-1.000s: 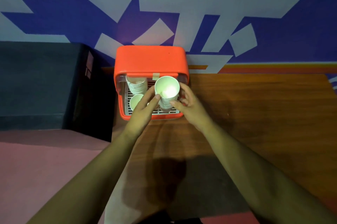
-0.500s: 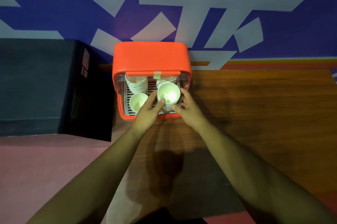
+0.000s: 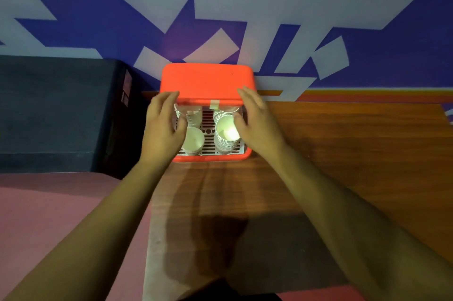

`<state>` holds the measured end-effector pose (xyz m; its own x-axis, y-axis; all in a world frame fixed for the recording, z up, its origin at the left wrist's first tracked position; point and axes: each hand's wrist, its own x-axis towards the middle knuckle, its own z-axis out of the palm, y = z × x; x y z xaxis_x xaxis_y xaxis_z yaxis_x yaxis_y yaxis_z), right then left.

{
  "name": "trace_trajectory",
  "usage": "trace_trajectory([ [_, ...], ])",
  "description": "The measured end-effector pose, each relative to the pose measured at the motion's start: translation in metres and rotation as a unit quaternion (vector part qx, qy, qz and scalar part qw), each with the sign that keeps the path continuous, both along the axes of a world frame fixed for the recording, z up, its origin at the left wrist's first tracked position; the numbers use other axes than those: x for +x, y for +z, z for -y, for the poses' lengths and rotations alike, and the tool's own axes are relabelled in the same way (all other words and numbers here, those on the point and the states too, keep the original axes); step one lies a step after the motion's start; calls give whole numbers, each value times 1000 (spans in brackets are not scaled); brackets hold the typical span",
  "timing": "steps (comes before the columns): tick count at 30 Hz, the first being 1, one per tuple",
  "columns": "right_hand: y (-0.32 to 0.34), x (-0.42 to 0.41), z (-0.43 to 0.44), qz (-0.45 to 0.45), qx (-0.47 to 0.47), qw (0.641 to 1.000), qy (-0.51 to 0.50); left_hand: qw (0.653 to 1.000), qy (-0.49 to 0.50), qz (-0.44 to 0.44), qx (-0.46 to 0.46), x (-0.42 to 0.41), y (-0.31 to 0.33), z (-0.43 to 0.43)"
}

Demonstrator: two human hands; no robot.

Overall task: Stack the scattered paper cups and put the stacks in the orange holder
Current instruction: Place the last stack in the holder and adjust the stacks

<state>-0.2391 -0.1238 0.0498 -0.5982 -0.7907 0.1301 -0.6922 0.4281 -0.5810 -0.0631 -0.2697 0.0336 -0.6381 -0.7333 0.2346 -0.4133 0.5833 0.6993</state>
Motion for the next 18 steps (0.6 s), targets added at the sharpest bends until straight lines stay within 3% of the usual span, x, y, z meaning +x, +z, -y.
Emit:
trace_trajectory([
  [4, -21, 11, 10, -29, 95, 994, 52, 988, -72, 128, 40, -9, -8, 18],
  [8, -26, 18, -3, -31, 62, 997, 45, 988, -84, 129, 2, 2, -17, 17],
  [13, -35, 28, -21, -23, 76, 995, 53, 987, -96, 126, 0, 16, -26, -2],
  [18, -41, 30, -26, -69, 99, 992, 43, 988, -99, 119, -16, 23, -31, -4],
])
